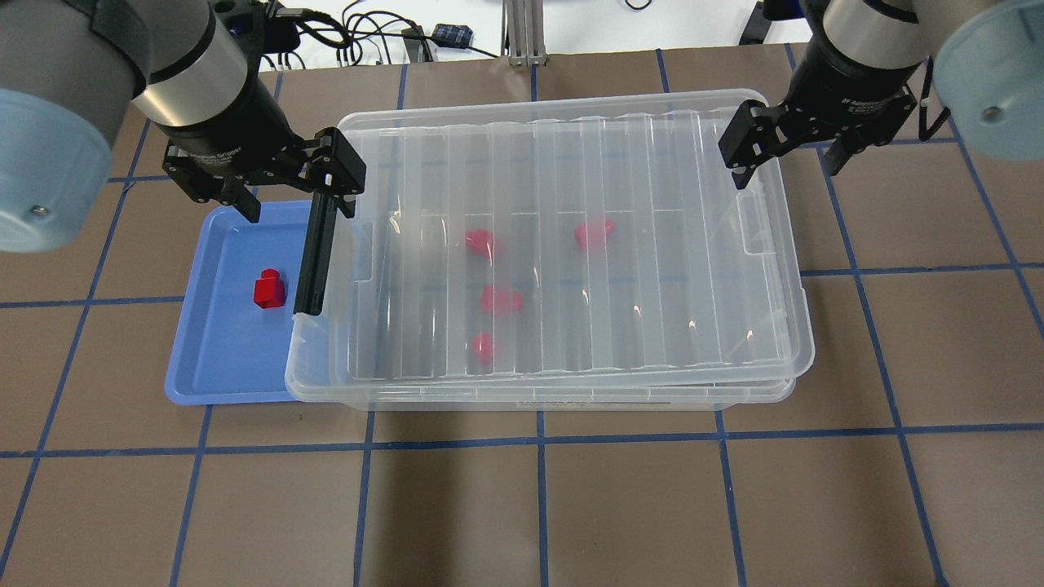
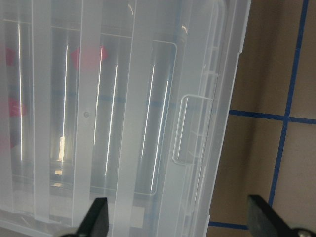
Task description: Place red block in blue tray from box
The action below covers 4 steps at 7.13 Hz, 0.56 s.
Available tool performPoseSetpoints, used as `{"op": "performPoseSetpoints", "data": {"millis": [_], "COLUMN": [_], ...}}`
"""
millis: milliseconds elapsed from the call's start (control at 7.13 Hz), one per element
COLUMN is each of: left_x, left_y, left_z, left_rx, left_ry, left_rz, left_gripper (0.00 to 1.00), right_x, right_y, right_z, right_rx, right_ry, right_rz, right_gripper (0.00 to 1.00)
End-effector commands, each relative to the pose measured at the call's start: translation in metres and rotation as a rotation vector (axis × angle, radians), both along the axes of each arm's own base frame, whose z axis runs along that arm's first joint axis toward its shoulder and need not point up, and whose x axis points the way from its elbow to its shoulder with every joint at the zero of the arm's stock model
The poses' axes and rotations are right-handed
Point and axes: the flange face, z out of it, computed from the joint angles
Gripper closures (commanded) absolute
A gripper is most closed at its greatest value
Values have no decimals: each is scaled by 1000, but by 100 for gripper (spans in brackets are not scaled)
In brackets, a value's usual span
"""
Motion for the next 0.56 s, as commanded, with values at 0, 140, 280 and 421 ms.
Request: {"op": "performPoseSetpoints", "data": {"millis": [0,140,280,421], "left_x": [0,0,0,0], "left_y": [1,1,1,2], "left_z": [2,2,2,2], "left_rx": [-2,-4,-4,-5], "left_ry": [0,0,1,0], "left_rz": [0,0,0,0], "left_gripper": [0,0,0,0], "right_x": [0,0,0,0], "right_y": [-1,-1,-7,-9], "right_z": [1,-4,-7,-7], "right_rx": [-5,4,7,6], "right_ry": [-7,-7,-9,-9], "right_rz": [0,0,0,-1], "right_gripper": [0,0,0,0]}}
